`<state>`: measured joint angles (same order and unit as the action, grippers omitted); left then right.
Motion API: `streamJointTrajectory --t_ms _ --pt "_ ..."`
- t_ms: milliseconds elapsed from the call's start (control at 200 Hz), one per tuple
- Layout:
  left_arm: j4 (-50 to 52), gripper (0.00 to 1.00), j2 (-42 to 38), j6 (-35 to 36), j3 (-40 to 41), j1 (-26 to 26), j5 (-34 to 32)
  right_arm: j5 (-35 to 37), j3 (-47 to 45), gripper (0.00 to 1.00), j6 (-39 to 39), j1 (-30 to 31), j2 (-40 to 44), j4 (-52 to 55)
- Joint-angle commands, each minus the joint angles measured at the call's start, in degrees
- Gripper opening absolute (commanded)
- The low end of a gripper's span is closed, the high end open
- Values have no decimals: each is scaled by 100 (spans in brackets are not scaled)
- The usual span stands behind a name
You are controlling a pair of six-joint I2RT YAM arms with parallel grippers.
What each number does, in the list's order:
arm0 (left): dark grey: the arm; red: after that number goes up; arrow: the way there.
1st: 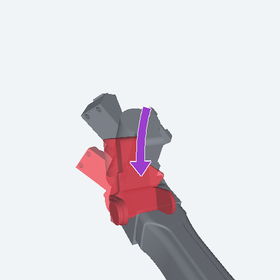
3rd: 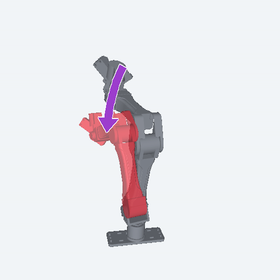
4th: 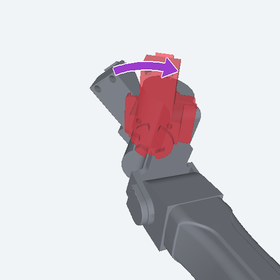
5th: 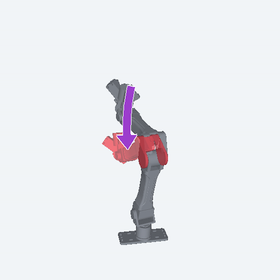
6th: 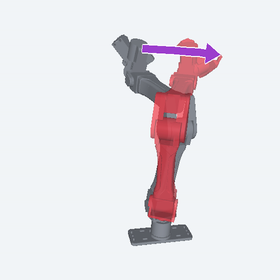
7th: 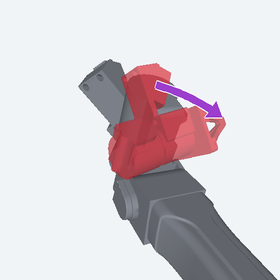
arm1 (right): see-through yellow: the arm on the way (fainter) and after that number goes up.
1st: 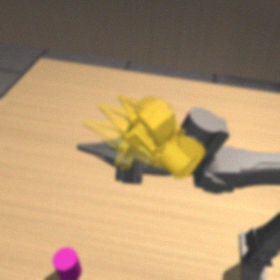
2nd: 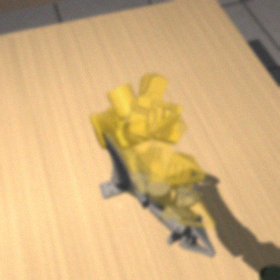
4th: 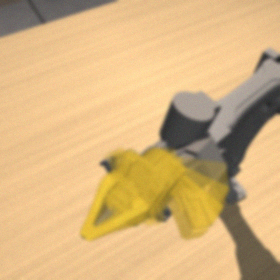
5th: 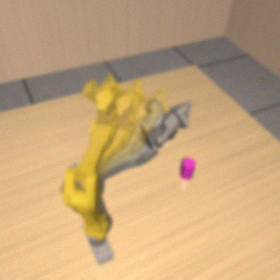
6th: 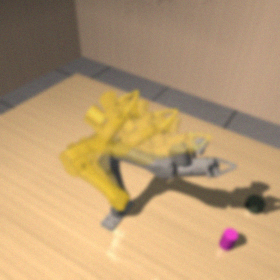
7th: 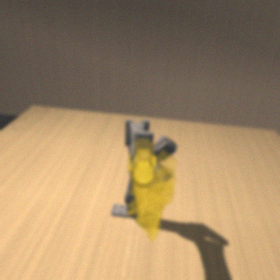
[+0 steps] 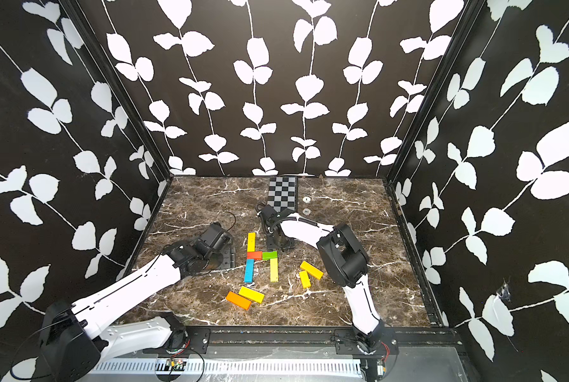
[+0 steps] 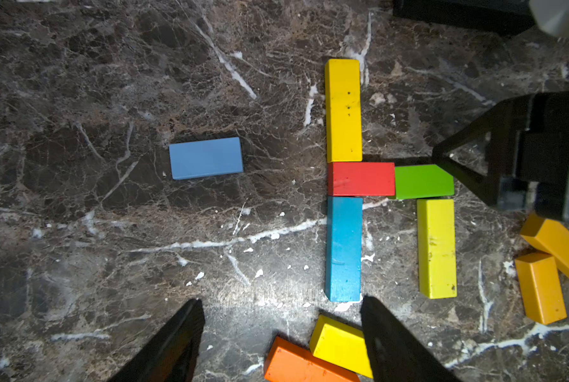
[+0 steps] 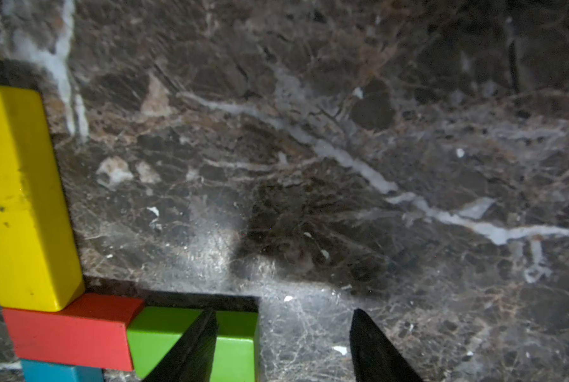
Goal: Assemble the letter h with building blocks
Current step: Assemble the building block at the center of the board, then pick up the building block from the center of the board.
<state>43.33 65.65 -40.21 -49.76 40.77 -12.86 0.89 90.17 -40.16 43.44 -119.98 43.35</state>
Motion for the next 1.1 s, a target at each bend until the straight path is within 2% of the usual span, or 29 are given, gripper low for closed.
streamJointTrajectory --t_ms 0,520,750,825,970,1096 --pt "-21 77 18 66 18 -26 -40 72 127 62 70 -32 -95 132" --pt "-10 77 -4 29 71 -26 -88 77 88 59 0 -33 -67 94" --pt "68 77 -90 46 -5 -26 -128 164 188 59 -14 -46 188 279" --pt "118 77 -146 62 -66 -191 -167 269 125 59 33 -46 455 338" --pt "239 79 -297 105 -188 -194 -359 410 -514 72 342 -90 1226 347" --pt "199 81 -351 145 -147 -227 -405 443 -1747 80 528 -382 1954 281"
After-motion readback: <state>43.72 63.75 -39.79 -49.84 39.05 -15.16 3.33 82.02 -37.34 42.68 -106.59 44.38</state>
